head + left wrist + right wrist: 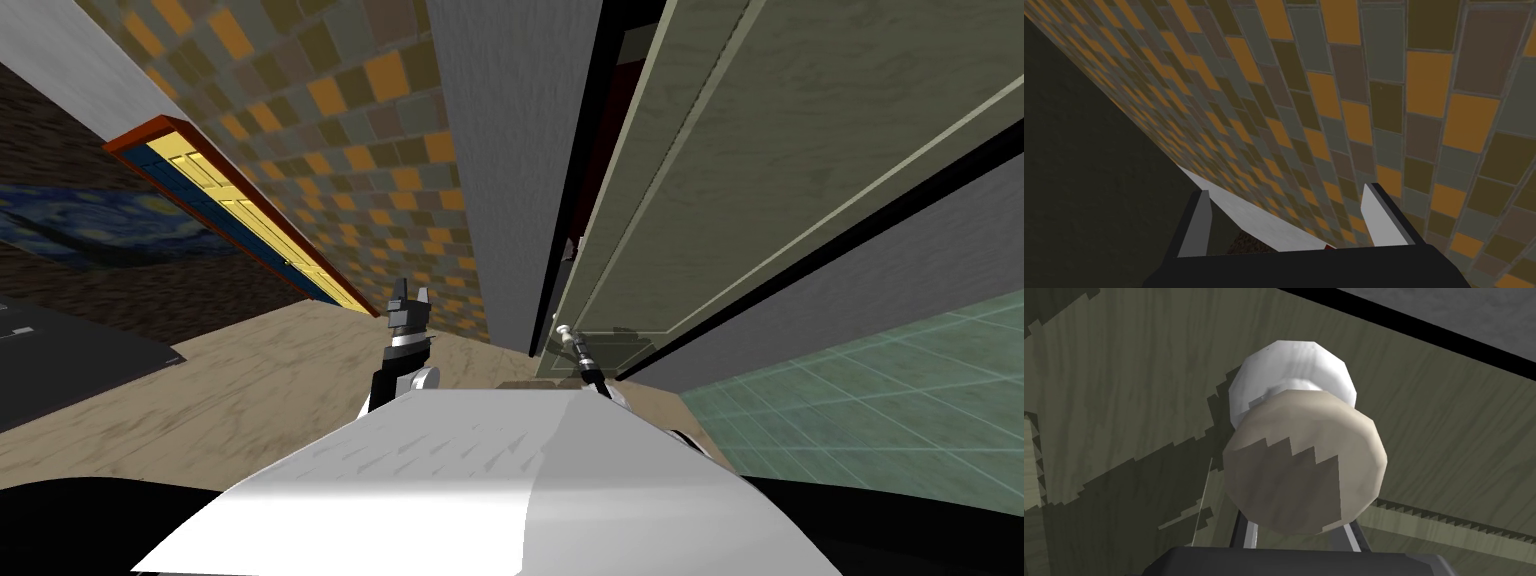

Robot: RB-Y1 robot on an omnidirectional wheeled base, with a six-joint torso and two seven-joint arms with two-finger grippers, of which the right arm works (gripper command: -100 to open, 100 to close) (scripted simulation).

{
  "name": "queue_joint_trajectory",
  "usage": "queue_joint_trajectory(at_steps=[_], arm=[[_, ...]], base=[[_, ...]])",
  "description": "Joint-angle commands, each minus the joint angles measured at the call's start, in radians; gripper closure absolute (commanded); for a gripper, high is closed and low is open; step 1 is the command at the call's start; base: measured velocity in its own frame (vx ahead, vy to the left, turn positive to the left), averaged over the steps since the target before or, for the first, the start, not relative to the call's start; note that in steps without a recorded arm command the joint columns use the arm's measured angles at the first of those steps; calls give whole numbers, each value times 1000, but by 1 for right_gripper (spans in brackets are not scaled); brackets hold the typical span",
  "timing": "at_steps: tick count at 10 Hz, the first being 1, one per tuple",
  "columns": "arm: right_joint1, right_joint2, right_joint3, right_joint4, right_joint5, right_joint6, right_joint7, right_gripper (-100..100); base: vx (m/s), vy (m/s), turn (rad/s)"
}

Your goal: Pull the door open

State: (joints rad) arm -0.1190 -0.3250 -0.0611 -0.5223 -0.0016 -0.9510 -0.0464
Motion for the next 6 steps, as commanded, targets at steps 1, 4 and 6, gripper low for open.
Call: queue_joint_trajectory(at_steps=[1,4,6], arm=[[-6,18,21,13,-1,-15,-42,100],[-5,17,29,-5,-16,-12,-84,100],[-5,17,29,11,-16,-12,-84,100]], base=[[-52,-28,46],[-33,-18,28],[-5,4,-1]])
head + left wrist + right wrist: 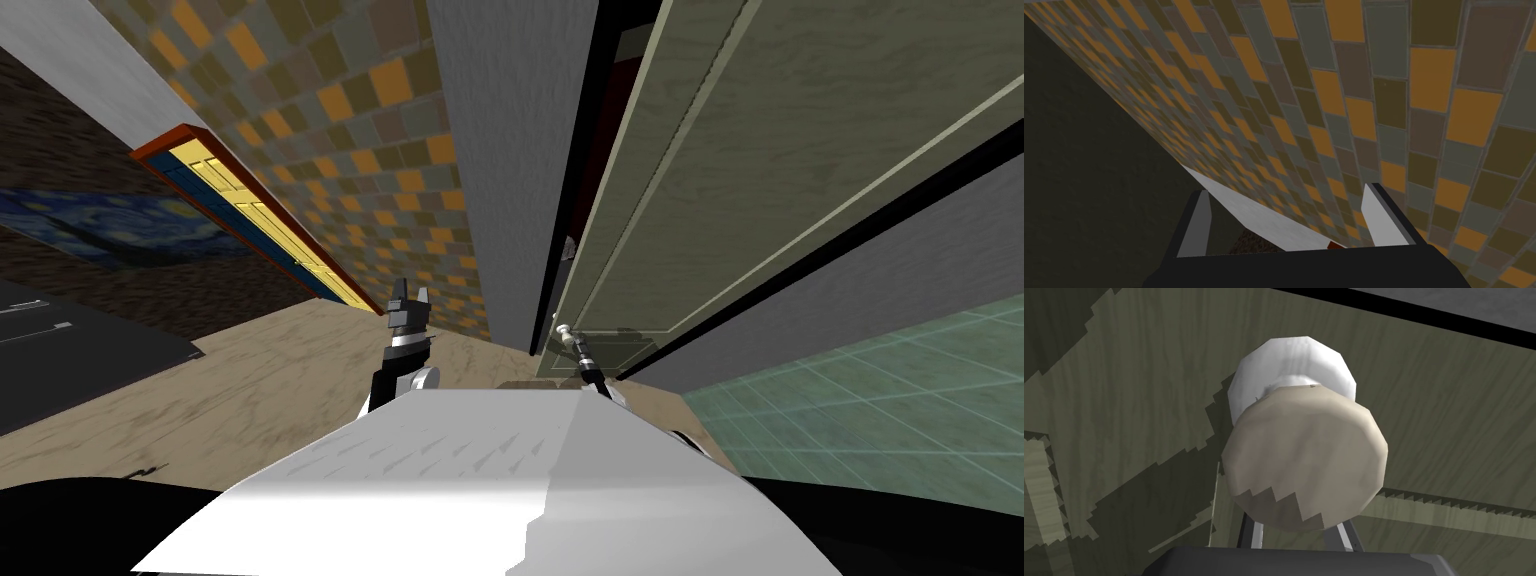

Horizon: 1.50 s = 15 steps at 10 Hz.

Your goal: Pull the door open

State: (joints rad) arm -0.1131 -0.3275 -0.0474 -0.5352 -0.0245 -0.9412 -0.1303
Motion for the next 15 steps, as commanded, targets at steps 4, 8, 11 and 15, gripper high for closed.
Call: queue_joint_trajectory(at_steps=[4,8,11,15], arm=[[-10,19,22,21,-8,-19,-41,100],[-8,18,44,13,-53,-9,-148,100],[-8,18,44,3,-53,-9,-166,100],[-6,16,66,6,-98,0,-283,100]], base=[[-14,-12,25],[-40,-18,65],[-23,-11,2],[-43,-19,65]])
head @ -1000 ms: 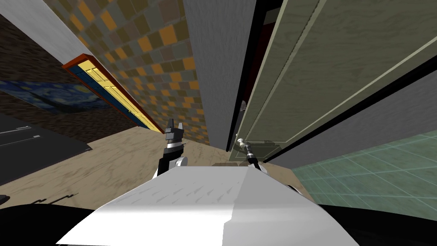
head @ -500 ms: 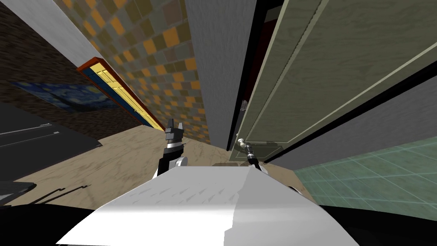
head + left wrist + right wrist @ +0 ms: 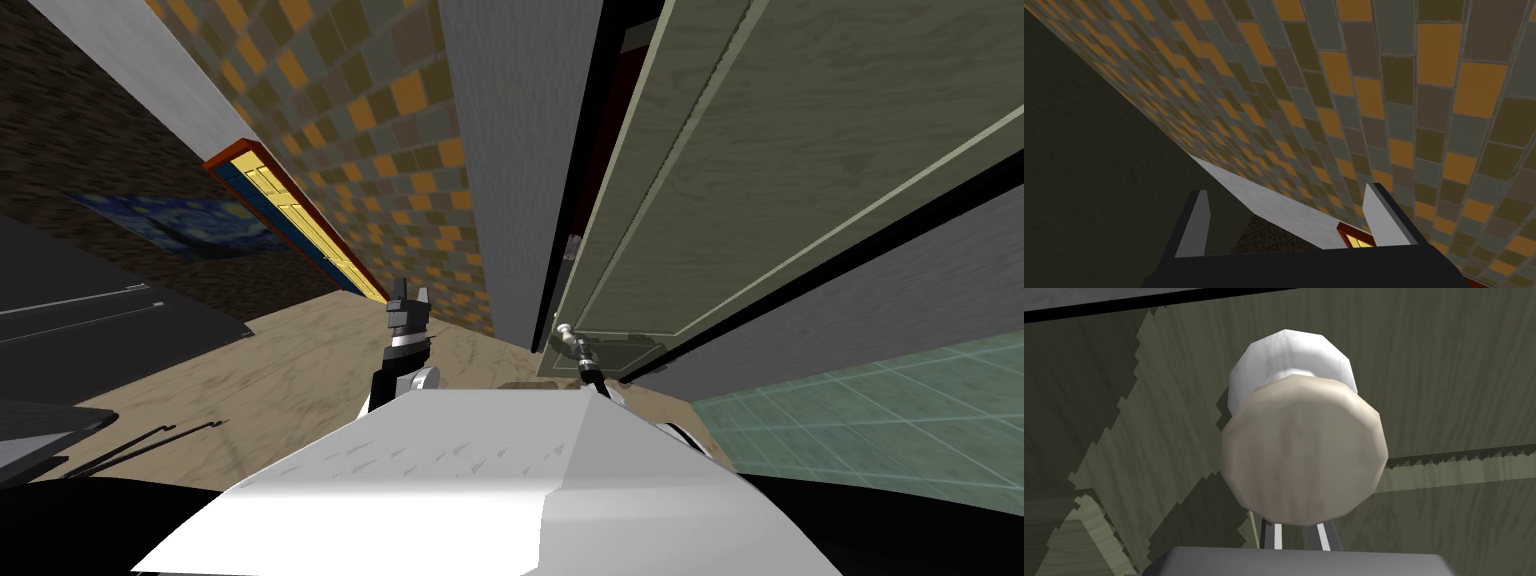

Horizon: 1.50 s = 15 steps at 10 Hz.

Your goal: Pull the door open

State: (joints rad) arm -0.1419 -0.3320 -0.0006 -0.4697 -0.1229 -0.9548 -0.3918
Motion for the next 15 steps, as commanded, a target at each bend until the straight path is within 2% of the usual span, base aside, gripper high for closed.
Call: queue_joint_trajectory(at_steps=[1,2,3,4,5,6,8,10,11,15], arm=[[23,20,19,-50,0,13,-30,100],[23,20,19,-37,0,13,-30,100],[23,20,19,-46,0,13,-30,100],[23,20,19,3,0,13,-30,100],[23,20,19,-56,0,13,-30,100],[23,20,19,-60,0,13,-30,100],[24,19,33,-65,-29,19,-97,100],[24,19,33,-53,-29,19,-113,100],[41,6,20,-61,-47,31,-149,-100],[42,22,23,-78,-78,44,-251,-100]], base=[[-35,-16,24],[-12,-10,-2],[0,0,0],[4,2,19],[-1,6,-22],[-7,1,-10],[-44,-17,79],[-36,-18,35],[-55,-30,24],[-77,-33,36]])
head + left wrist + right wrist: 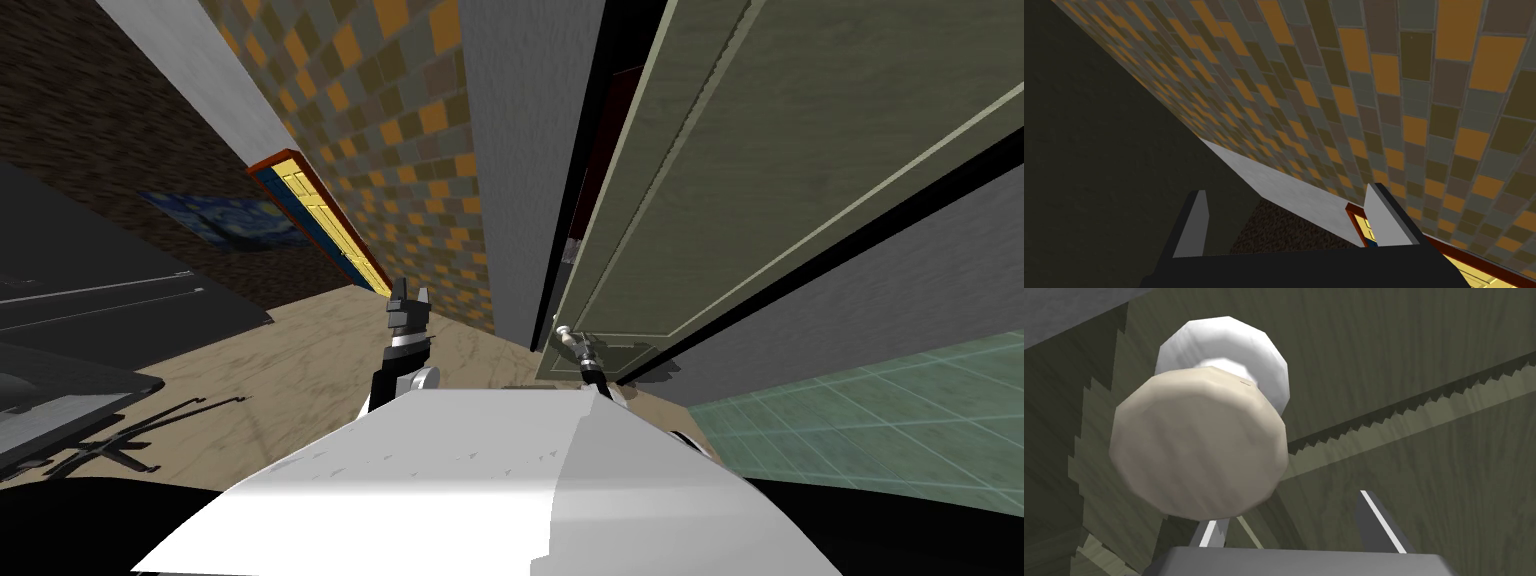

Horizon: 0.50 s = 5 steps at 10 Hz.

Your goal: Pull the door open

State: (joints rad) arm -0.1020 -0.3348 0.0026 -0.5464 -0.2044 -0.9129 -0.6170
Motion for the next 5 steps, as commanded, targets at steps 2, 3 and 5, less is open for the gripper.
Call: queue_joint_trajectory(at_steps=[2,3,5], arm=[[3,25,20,-19,3,2,-30,-100],[3,25,20,-18,3,2,-30,-100],[3,30,21,-6,-7,6,-63,-100]], base=[[-53,-22,10],[0,0,0],[2,4,7]])
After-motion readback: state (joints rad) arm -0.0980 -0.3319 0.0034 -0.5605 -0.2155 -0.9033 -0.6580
